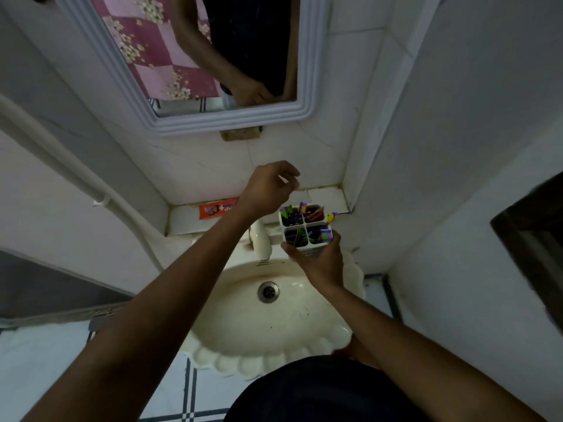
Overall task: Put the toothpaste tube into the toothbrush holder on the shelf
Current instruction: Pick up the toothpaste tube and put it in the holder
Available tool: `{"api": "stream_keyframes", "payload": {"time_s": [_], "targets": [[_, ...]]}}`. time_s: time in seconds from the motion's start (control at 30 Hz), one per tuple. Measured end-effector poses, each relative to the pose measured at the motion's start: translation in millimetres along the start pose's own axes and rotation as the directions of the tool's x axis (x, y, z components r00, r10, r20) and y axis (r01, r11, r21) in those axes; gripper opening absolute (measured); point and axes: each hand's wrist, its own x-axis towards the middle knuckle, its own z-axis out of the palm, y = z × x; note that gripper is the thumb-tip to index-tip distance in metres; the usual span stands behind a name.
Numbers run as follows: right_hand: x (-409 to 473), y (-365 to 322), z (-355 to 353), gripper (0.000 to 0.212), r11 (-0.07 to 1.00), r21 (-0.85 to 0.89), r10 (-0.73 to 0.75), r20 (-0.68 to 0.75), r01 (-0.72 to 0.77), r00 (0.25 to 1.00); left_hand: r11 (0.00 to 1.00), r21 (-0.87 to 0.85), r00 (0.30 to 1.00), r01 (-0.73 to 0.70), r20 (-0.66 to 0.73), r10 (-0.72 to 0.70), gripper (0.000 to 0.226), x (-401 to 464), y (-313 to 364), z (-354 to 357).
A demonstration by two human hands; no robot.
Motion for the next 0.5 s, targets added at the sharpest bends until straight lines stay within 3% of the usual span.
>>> {"api": "stream_keyframes", "payload": {"time_s": [0.1,0.23,0.5], "targets": [[-2.5,-0.5,1.3,0.117,1.000,0.005,0.008,-0.015,-0.008,1.000,0.989,-0.097,0.990,0.109,-0.079,-0.117,0.014,-12.2,-27.7,-6.3],[-5.8,0.2,7.6,0.119,1.000,0.018,0.018,-0.072,-0.016,0.997,0.941,-0.161,0.924,0.296,-0.202,-0.325,0.011,-38.7,-88.1,-13.0],[-8.7,-2.1,19.9,0.115,0.998,0.050,0.042,-0.121,-0.036,0.992,0.882,0.164,0.889,0.441,-0.213,-0.405,0.025,-72.5,-177.8,-21.4]]}}
